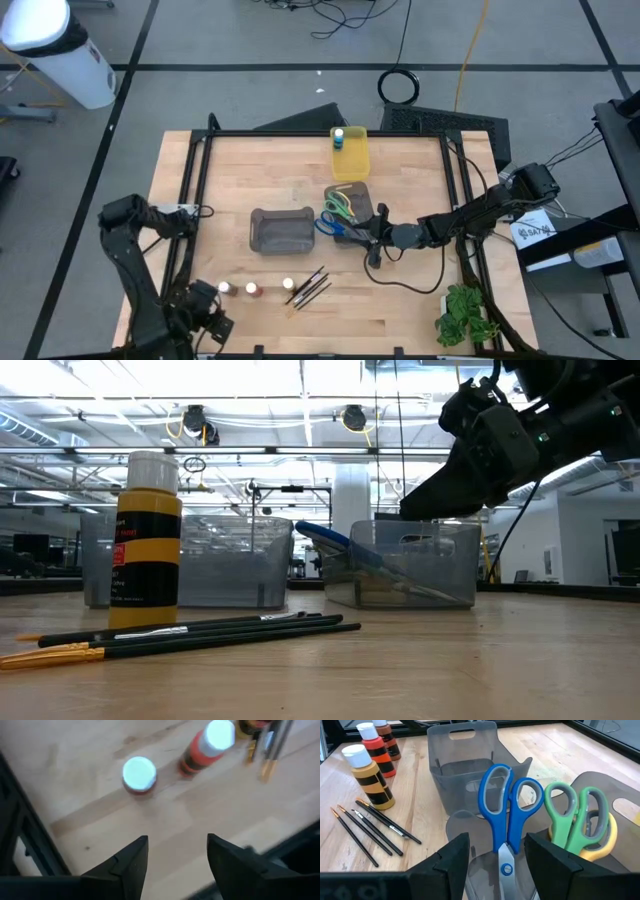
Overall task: Pick & Place Paint Supplies
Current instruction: Put the orange paint bottle into the yellow bin
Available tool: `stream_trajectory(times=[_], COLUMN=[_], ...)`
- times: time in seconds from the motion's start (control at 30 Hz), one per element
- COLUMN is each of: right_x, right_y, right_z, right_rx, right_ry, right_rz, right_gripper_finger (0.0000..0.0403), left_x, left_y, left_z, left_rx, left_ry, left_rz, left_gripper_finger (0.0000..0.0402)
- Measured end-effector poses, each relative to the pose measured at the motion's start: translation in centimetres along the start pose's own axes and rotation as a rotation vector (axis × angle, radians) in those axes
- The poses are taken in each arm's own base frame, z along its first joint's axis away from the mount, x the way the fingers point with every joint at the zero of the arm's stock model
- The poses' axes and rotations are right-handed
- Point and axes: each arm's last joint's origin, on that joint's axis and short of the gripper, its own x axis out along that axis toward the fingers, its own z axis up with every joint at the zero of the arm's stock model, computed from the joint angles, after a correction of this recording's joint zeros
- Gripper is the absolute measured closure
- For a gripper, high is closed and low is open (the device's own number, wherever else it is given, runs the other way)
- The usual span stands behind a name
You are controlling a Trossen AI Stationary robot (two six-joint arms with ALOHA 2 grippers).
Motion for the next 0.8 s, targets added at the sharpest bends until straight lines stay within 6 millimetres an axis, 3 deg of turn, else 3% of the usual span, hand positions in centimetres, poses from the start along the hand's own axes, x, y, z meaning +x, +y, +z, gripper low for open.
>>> stream_trajectory(times=[0.8], right_x=[0.0], right_y=[0.0], right_z=[0.1], right_rx=[0.01], right_ry=[-0.014], right_rz=[0.003], right_gripper_finger=[0.0222], left_x=[10.1], left_y=[-2.0], left_z=[-4.1], left_rx=[0.1], left_ry=[-0.279], left_rz=[0.246], left_gripper_finger=[0.0188])
